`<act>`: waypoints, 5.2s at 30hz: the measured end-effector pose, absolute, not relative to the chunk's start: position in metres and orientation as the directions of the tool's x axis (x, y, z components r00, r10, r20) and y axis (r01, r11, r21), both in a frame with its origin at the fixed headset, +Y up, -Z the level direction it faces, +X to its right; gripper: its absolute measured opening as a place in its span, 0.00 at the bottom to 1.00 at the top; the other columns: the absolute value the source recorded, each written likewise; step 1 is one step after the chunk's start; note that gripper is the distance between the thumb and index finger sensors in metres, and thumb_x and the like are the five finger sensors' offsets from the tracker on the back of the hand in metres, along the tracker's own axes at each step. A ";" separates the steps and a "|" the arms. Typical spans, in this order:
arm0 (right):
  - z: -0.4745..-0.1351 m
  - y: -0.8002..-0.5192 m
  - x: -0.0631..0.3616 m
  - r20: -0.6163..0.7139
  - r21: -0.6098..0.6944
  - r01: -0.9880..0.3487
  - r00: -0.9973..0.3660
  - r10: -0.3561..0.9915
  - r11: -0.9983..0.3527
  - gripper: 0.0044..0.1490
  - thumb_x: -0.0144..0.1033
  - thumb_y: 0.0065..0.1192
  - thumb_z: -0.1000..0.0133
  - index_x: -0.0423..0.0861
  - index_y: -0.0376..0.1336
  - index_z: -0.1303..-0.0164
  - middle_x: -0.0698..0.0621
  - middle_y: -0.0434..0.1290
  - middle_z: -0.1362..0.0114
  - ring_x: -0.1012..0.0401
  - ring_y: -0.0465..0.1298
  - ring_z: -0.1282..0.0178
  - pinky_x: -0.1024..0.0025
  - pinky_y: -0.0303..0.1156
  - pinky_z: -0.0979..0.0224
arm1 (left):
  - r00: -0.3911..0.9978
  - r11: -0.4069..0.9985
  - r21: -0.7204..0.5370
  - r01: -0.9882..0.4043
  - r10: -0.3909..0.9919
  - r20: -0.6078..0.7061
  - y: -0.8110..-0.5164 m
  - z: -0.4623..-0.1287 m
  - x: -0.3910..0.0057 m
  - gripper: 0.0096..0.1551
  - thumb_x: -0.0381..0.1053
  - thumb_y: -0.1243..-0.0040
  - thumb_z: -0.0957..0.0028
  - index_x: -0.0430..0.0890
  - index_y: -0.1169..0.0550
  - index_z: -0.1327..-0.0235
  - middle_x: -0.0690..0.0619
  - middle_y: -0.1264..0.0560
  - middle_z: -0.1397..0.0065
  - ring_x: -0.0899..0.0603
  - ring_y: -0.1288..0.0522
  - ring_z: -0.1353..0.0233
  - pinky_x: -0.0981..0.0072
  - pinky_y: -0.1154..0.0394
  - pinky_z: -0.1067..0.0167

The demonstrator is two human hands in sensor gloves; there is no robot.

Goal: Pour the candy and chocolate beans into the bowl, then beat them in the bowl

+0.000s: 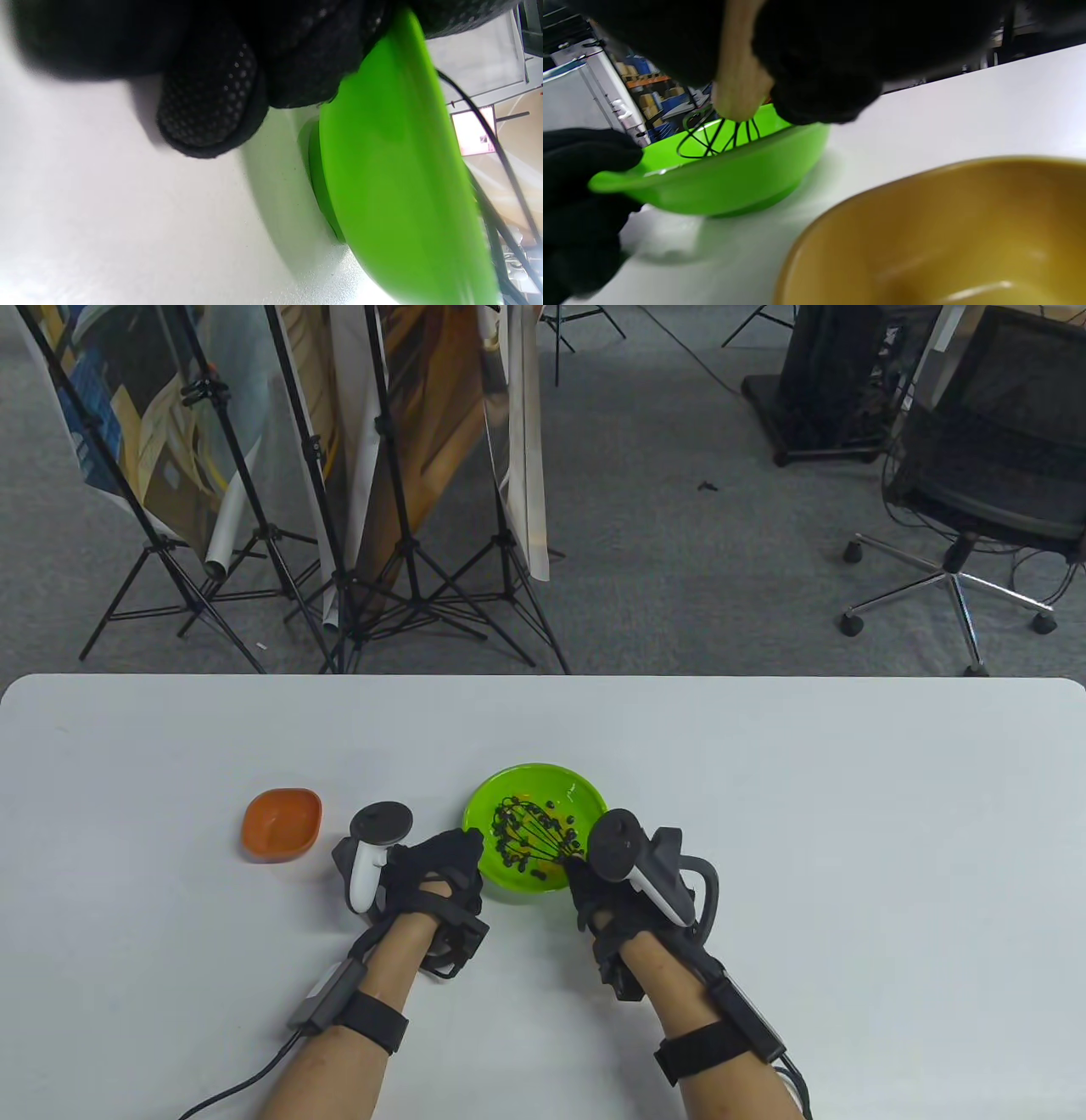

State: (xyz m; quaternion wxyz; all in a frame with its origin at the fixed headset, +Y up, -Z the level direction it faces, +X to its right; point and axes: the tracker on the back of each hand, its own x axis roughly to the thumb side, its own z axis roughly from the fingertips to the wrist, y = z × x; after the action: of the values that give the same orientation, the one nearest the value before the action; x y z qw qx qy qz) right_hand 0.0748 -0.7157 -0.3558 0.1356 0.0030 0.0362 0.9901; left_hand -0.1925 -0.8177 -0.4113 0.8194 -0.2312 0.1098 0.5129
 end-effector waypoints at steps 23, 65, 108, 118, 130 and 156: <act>-0.359 -0.689 0.100 -0.127 0.058 -0.094 -0.988 0.086 -0.994 0.37 0.58 0.64 0.46 0.38 0.75 0.45 0.46 0.83 0.67 0.58 0.79 0.86 0.59 0.80 0.81 | 0.441 0.364 -0.255 -0.896 0.795 -0.416 -0.821 -0.414 -0.192 0.25 0.67 0.43 0.53 0.46 0.19 0.65 0.60 0.15 0.74 0.48 0.11 0.66 0.64 0.15 0.71; -0.366 -0.701 0.104 -0.117 0.077 -0.214 -0.972 0.204 -0.974 0.37 0.58 0.64 0.47 0.39 0.75 0.45 0.46 0.83 0.68 0.59 0.79 0.87 0.60 0.80 0.83 | 0.432 0.347 -0.266 -0.900 0.799 -0.419 -0.820 -0.412 -0.190 0.25 0.66 0.44 0.53 0.45 0.19 0.66 0.59 0.16 0.76 0.48 0.11 0.67 0.62 0.15 0.72; -0.367 -0.727 0.091 -0.052 0.123 -0.356 -0.935 0.352 -0.927 0.38 0.59 0.62 0.47 0.37 0.75 0.48 0.47 0.83 0.70 0.60 0.79 0.88 0.61 0.81 0.85 | 0.442 0.364 -0.255 -0.896 0.793 -0.420 -0.819 -0.411 -0.189 0.25 0.67 0.46 0.53 0.47 0.19 0.65 0.60 0.16 0.75 0.49 0.12 0.66 0.64 0.15 0.71; -0.351 -0.703 0.102 0.038 0.230 -0.299 -0.948 0.315 -0.926 0.37 0.59 0.67 0.48 0.39 0.77 0.48 0.45 0.84 0.70 0.57 0.79 0.88 0.58 0.79 0.83 | 0.448 0.379 -0.240 -0.894 0.787 -0.425 -0.818 -0.410 -0.188 0.25 0.68 0.47 0.53 0.48 0.19 0.65 0.61 0.16 0.75 0.49 0.12 0.66 0.64 0.15 0.71; -0.365 -0.681 0.120 -0.076 0.141 -0.110 -0.992 0.100 -0.984 0.37 0.60 0.68 0.48 0.39 0.77 0.48 0.46 0.83 0.69 0.58 0.79 0.87 0.59 0.80 0.82 | 0.441 0.361 -0.260 -0.896 0.794 -0.419 -0.817 -0.410 -0.188 0.25 0.67 0.45 0.54 0.47 0.19 0.65 0.60 0.16 0.75 0.48 0.12 0.66 0.63 0.15 0.71; -0.352 -0.704 0.096 0.069 0.201 -0.233 -0.966 0.251 -0.952 0.37 0.60 0.66 0.47 0.39 0.77 0.48 0.46 0.83 0.71 0.58 0.78 0.88 0.58 0.79 0.84 | 0.428 0.354 -0.243 -0.903 0.791 -0.437 -0.816 -0.409 -0.189 0.26 0.68 0.46 0.53 0.48 0.19 0.64 0.61 0.16 0.75 0.49 0.12 0.65 0.64 0.15 0.71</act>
State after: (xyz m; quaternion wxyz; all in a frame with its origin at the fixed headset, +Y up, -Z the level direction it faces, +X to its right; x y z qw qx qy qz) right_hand 0.0958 -0.7037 -0.3519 0.1225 0.0468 0.0960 0.9867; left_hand -0.1893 -0.8160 -0.4090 0.8135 -0.2278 0.1230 0.5207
